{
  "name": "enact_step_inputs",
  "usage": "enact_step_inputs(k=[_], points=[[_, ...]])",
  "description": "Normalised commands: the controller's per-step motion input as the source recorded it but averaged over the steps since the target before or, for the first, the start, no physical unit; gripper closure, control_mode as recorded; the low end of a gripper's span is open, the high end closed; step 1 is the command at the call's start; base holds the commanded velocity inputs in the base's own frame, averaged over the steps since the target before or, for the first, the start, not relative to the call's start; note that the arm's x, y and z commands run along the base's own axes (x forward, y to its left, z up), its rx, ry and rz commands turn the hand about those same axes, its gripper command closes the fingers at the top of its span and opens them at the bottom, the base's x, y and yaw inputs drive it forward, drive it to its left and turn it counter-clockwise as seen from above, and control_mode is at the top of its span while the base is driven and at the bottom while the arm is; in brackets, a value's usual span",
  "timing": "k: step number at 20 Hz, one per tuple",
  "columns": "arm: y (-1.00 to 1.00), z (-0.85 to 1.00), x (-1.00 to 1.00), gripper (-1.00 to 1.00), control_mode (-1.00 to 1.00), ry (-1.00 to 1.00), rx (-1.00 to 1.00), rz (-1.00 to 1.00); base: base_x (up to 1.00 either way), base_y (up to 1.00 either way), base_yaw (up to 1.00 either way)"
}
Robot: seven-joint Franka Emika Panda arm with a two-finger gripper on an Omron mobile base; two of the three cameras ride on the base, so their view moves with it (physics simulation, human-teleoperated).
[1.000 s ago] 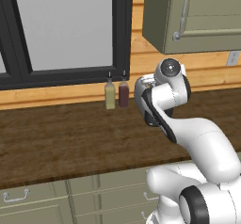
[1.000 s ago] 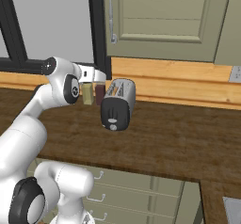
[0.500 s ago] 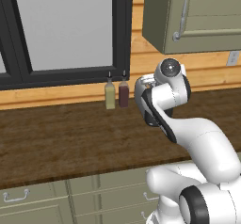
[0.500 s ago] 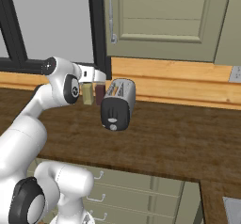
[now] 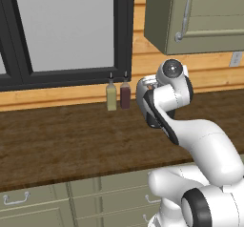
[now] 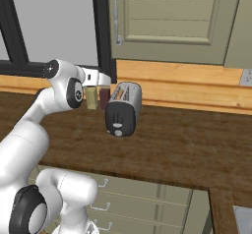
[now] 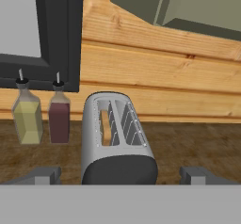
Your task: Start the toaster. Once the lever pops up, take the bread to the plate on the dining counter.
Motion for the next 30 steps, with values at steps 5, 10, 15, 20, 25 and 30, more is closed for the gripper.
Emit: enact_step_inputs(k=[5, 10, 15, 20, 25, 30], points=[[0.00, 0.00, 0.00, -1.00, -1.00, 0.00, 0.00, 0.00, 0.00, 0.00, 0.00], [0.00, 0.00, 0.00, -1.00, -1.00, 0.00, 0.00, 0.00, 0.00, 0.00, 0.00], [0.00, 0.00, 0.00, -1.00, -1.00, 0.00, 0.00, 0.00, 0.00, 0.00, 0.00], [0.00, 0.00, 0.00, -1.00, -1.00, 0.00, 0.00, 0.00, 0.00, 0.00, 0.00], [0.00, 0.00, 0.00, -1.00, -1.00, 0.00, 0.00, 0.00, 0.00, 0.00, 0.00], [0.00, 0.00, 0.00, -1.00, -1.00, 0.00, 0.00, 0.00, 0.00, 0.00, 0.00]])
